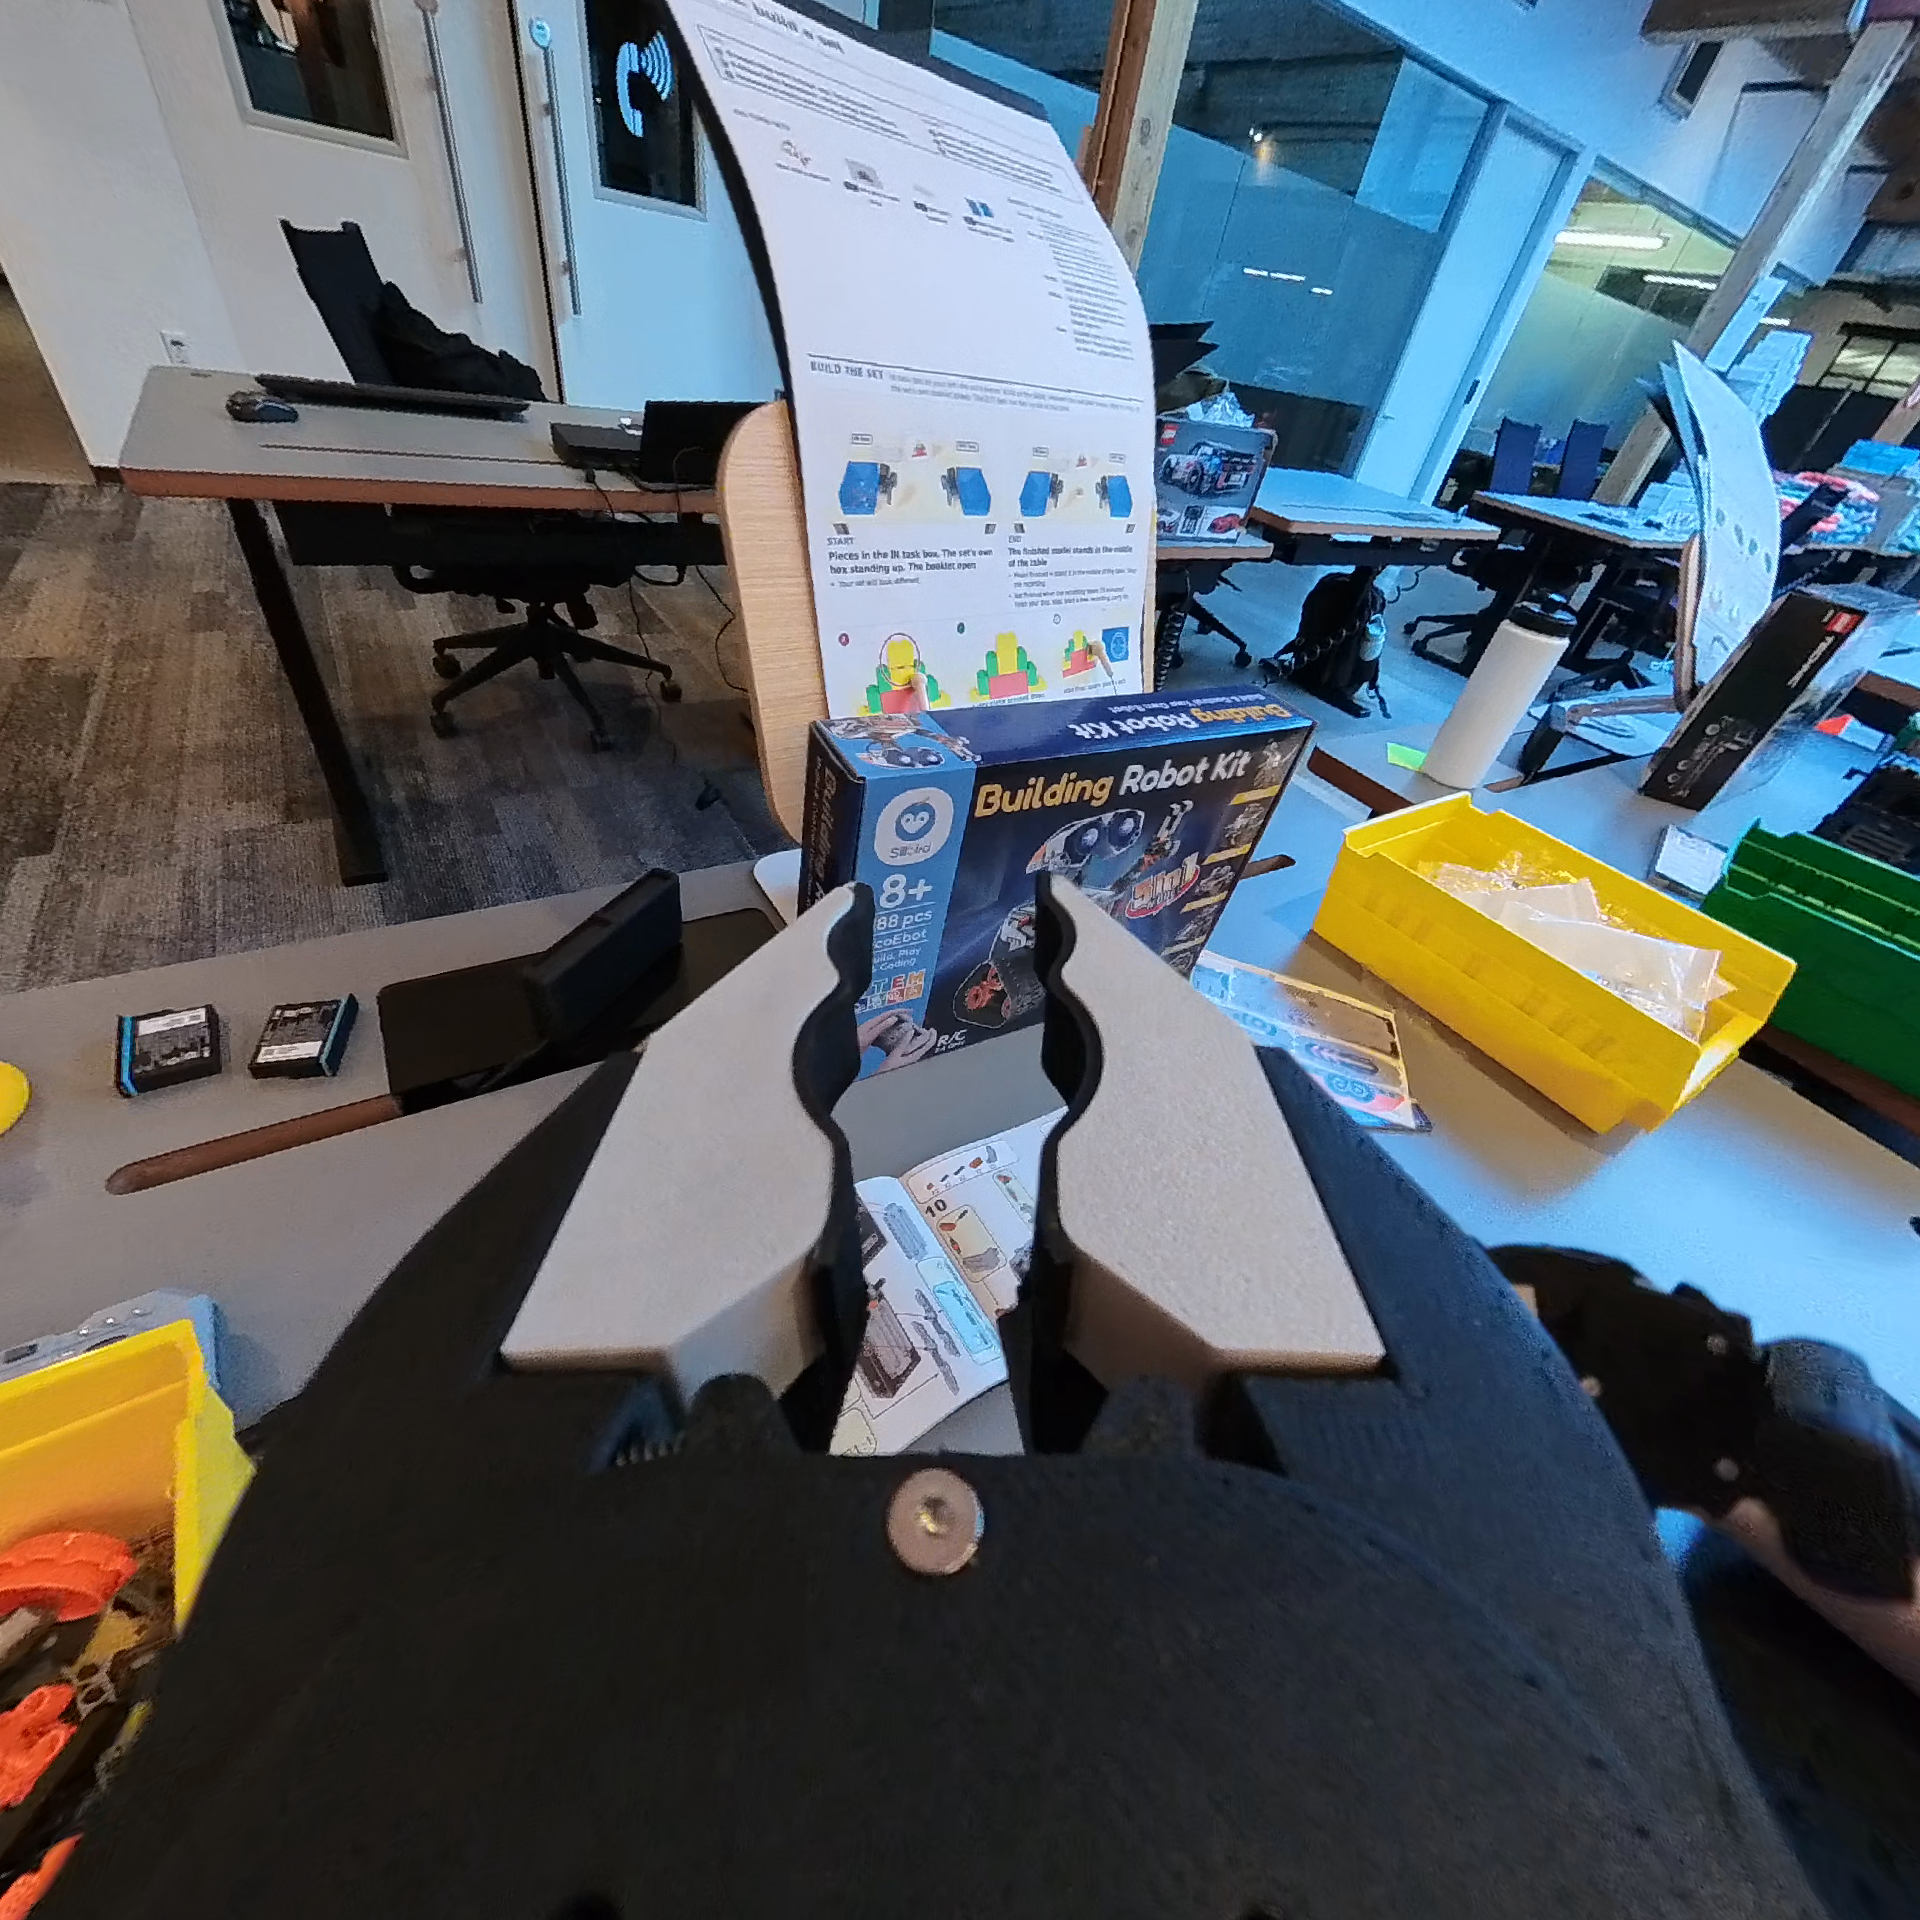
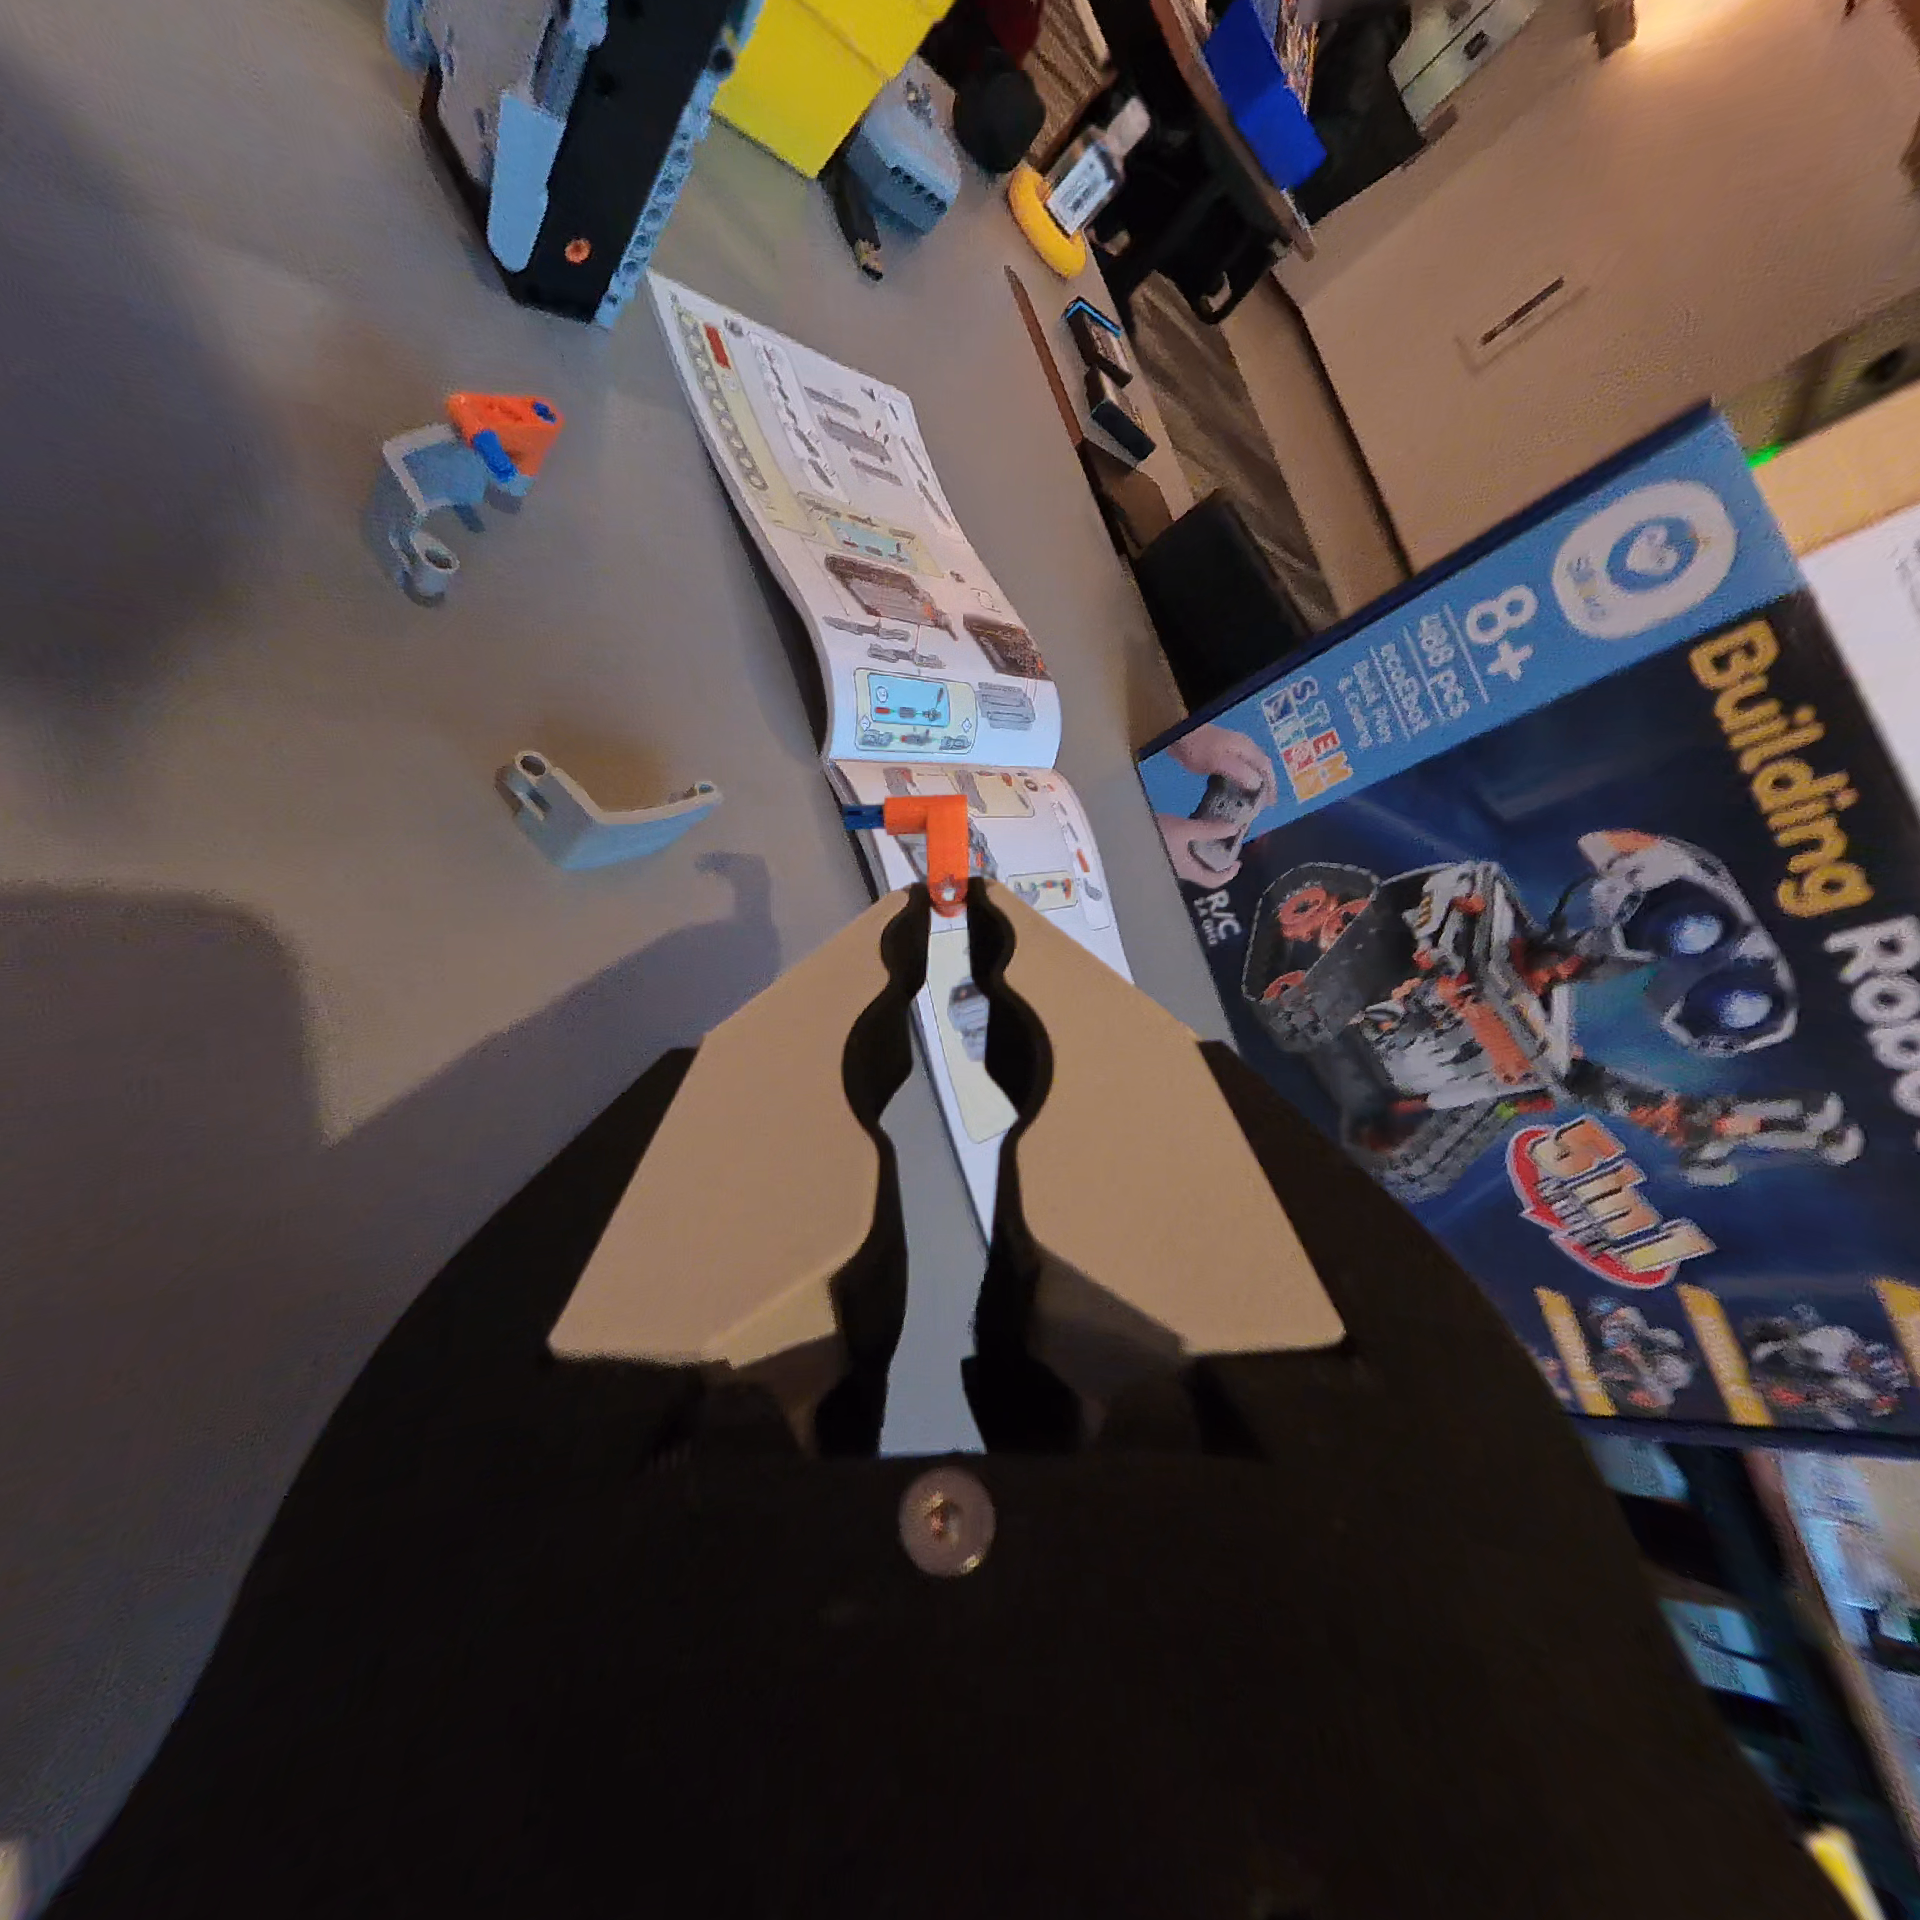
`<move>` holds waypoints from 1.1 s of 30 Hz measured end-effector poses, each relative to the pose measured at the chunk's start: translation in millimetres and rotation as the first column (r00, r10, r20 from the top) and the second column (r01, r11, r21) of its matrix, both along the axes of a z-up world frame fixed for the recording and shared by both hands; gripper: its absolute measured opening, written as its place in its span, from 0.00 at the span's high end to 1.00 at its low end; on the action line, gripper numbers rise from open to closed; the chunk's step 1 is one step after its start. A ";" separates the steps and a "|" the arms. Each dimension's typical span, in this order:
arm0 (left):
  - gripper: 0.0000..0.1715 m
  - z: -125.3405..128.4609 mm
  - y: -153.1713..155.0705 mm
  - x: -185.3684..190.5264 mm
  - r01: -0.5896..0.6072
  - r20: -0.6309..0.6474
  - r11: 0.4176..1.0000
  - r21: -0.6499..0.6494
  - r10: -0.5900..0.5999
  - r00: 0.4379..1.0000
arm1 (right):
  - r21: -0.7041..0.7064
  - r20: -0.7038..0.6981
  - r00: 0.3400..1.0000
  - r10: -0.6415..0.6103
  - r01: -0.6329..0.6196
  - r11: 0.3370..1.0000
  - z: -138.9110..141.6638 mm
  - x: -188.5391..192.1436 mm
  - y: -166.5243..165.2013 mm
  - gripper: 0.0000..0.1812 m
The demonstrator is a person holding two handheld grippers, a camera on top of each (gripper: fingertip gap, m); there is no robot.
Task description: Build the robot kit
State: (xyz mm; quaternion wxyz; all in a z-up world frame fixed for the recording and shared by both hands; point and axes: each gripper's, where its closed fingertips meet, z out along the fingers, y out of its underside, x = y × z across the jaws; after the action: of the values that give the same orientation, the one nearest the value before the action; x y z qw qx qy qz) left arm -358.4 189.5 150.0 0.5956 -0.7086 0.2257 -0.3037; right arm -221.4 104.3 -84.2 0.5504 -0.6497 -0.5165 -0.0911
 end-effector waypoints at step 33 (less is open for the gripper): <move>0.83 -20.5 2.4 -7.9 -0.004 -0.057 0.996 -0.085 -0.001 0.998 | 0.016 0.122 0.992 0.014 -0.016 1.000 -26.7 -23.3 1.6 0.97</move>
State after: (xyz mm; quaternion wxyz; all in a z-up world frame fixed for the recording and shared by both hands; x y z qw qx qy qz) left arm -366.3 191.9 129.5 0.5582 -0.7421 0.2289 -0.2920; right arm -244.8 105.9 -110.9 0.5241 -0.6343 -0.5531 -0.1305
